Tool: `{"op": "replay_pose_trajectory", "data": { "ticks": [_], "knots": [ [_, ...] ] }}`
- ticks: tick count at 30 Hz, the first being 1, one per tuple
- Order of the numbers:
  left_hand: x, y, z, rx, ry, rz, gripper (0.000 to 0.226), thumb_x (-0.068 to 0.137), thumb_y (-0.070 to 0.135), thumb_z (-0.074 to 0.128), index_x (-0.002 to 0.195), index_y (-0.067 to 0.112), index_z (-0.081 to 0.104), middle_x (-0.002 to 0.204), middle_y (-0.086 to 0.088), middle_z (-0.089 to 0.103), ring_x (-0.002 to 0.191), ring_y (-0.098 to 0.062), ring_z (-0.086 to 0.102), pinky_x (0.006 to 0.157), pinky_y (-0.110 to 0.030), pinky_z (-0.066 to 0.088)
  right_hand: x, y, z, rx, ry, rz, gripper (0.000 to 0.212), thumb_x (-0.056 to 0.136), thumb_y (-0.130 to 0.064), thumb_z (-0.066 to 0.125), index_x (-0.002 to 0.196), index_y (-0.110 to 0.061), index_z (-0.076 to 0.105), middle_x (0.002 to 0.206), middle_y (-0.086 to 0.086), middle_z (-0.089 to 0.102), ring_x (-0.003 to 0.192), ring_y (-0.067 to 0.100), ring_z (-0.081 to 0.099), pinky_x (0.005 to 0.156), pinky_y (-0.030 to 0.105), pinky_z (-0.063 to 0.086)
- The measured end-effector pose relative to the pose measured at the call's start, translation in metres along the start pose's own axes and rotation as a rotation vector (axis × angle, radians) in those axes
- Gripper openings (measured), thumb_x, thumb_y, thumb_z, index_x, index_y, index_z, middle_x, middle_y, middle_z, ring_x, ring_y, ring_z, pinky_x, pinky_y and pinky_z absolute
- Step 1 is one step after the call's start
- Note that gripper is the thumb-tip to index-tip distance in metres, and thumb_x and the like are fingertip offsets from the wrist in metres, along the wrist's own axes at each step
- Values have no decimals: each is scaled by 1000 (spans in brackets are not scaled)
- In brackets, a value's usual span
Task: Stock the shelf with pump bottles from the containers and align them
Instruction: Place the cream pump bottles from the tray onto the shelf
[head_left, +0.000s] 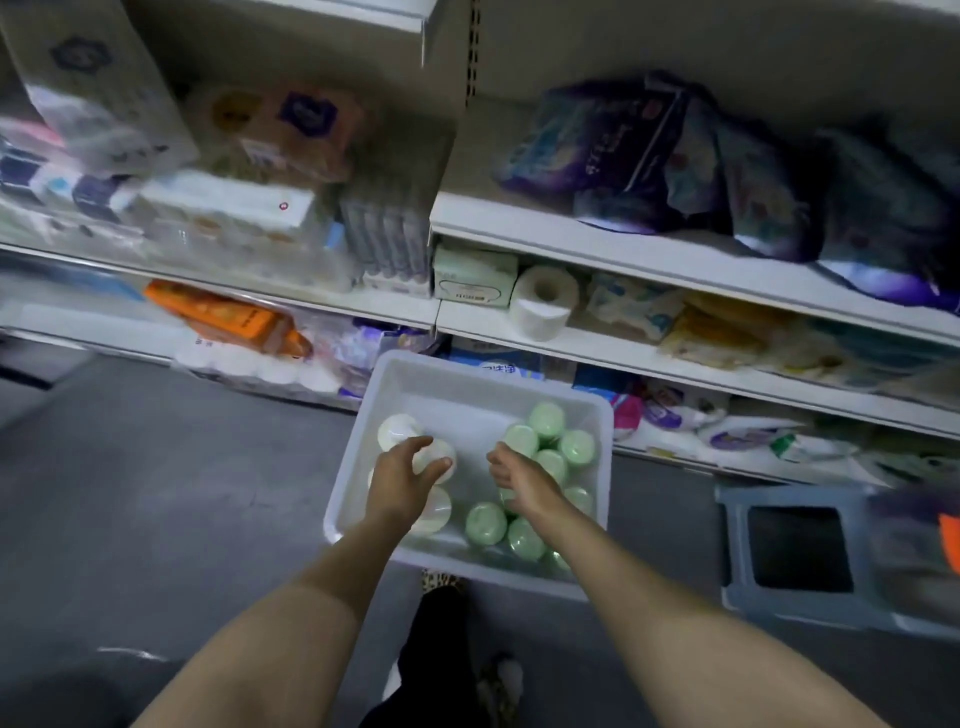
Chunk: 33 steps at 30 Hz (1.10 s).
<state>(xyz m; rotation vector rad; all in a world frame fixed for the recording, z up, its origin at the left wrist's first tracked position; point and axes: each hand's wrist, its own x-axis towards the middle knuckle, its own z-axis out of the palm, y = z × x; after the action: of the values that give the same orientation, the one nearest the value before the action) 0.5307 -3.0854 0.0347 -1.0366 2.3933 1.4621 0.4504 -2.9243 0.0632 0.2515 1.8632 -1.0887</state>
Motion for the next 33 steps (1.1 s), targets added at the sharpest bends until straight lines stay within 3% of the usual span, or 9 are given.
{"op": "replay_pose_trajectory", "data": {
  "ticks": [3,8,13,19,25,30,33],
  "knots": [
    [12,-8,3,61,-16,11,49,82,35,78,126,16,65,121,-10,67,113,-28,60,96,-37,47,16,7,8,0,-3,-6,91,59,-81,35,122,-23,64,134,6,61,124,24,55,112,51,37],
    [27,-14,10,277,-23,1,54,78,43,78,128,32,64,126,-6,64,115,-27,58,97,-38,45,29,15,11,14,18,18,95,65,-77,39,140,-20,57,147,-1,53,136,17,48,117,46,33],
    [34,-19,12,486,-67,78,57,80,46,74,133,33,58,128,-2,64,120,-24,53,95,-37,42,32,16,11,10,22,24,90,73,-72,41,144,-18,53,150,-2,51,138,17,46,119,44,31],
    [39,-21,17,592,-62,94,52,85,44,68,134,34,54,128,3,63,120,-21,52,92,-36,38,39,24,10,16,14,11,48,100,-50,42,130,-19,64,140,3,60,130,20,53,116,44,35],
    [43,-22,20,716,-42,127,38,89,37,62,126,32,56,116,3,67,111,-21,56,84,-34,39,41,27,11,22,27,7,47,99,-50,44,127,-19,66,136,3,62,126,20,56,115,43,37],
    [45,-23,17,572,-17,149,35,88,32,68,121,22,63,114,-7,65,111,-29,54,88,-40,46,35,21,8,5,21,-3,71,83,-62,42,135,-18,62,141,3,59,131,20,53,115,44,36],
    [35,-15,15,333,10,177,36,86,27,72,119,16,63,112,-10,61,110,-30,50,89,-42,45,28,19,3,56,31,-11,59,93,-58,44,135,-20,61,140,3,59,129,19,54,114,46,37]
  ]
}}
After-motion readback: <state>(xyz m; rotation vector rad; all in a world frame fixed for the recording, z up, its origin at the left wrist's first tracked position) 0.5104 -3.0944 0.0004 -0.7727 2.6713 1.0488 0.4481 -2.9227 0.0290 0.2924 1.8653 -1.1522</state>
